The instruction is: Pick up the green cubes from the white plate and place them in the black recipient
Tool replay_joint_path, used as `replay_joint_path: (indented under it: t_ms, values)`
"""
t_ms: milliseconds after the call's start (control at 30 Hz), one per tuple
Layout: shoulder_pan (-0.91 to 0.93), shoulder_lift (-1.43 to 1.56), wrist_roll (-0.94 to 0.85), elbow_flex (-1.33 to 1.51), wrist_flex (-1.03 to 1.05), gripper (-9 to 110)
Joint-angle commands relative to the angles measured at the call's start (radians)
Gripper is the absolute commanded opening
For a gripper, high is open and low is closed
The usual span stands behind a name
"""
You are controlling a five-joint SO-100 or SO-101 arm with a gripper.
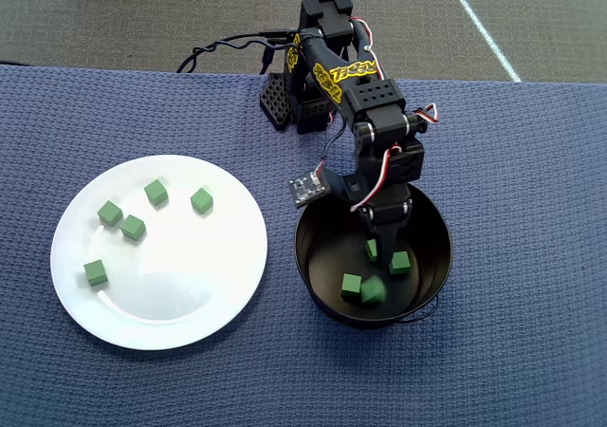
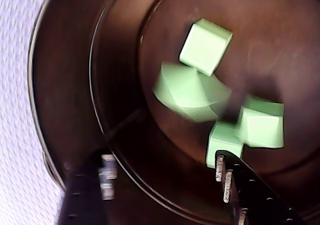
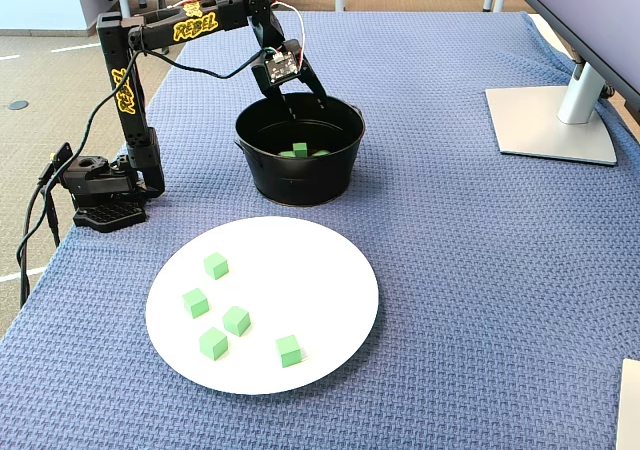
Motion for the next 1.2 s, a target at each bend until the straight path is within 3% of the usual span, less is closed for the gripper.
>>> replay_joint_path:
  t_ms: [0, 100, 233, 433, 600, 867, 1167]
  values:
    - [0.08, 0.069, -0.051, -0.181, 0.104, 23]
    - [0.192, 0.094, -0.133, -0.262, 0.178, 19]
    - [0.359, 0.155, -0.414, -0.187, 0.187, 20]
    - [0.609, 0.249, -0.856, 0.21, -0.052, 20]
    - [0.712, 0.417, -1.146, 0.588, -0.218, 23]
    - [0.834, 0.36, -1.391, 0.692, -0.209, 29]
    - [0.969, 0.179, -1.48, 0.623, -0.276, 33]
